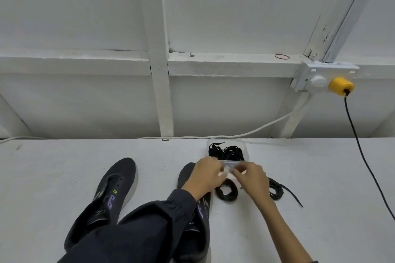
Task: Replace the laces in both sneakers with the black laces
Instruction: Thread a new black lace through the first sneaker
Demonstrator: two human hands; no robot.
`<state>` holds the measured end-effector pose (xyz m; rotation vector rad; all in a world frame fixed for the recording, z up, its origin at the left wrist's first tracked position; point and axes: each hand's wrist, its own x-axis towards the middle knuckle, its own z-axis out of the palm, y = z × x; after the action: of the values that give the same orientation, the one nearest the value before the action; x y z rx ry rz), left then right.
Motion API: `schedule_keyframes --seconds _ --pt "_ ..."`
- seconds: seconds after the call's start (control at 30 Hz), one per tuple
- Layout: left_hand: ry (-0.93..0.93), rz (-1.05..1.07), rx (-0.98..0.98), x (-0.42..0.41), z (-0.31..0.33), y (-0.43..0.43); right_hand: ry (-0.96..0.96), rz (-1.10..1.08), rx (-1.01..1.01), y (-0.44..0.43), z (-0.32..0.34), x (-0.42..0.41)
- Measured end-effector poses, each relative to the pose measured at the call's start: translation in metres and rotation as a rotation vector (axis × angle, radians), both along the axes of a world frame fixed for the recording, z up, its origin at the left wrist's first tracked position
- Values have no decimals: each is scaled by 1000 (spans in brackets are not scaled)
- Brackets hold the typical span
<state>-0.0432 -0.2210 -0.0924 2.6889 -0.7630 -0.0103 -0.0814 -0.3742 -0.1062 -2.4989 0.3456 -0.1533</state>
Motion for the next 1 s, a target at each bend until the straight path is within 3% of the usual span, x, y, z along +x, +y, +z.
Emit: schedule_keyframes --seconds 0.07,0.13,0.43,0.63,0.8,1.0 --pt "-51 56 -170 14 13 4 -142 -23 71 -5 18 15" --pt "-78 71 -205 36 23 5 -179 15 41 -10 29 37" --pt "-41 -145 451 80 8 -31 331 369 -542 -1 22 106" --pt "-54 -140 599 98 -5 -37 343 366 -606 -1 13 116" --pt "-9 -171 533 102 -4 -35 317 369 -547 -3 17 110" --pt "72 -204 133 117 15 3 242 297 -410 -10 48 120"
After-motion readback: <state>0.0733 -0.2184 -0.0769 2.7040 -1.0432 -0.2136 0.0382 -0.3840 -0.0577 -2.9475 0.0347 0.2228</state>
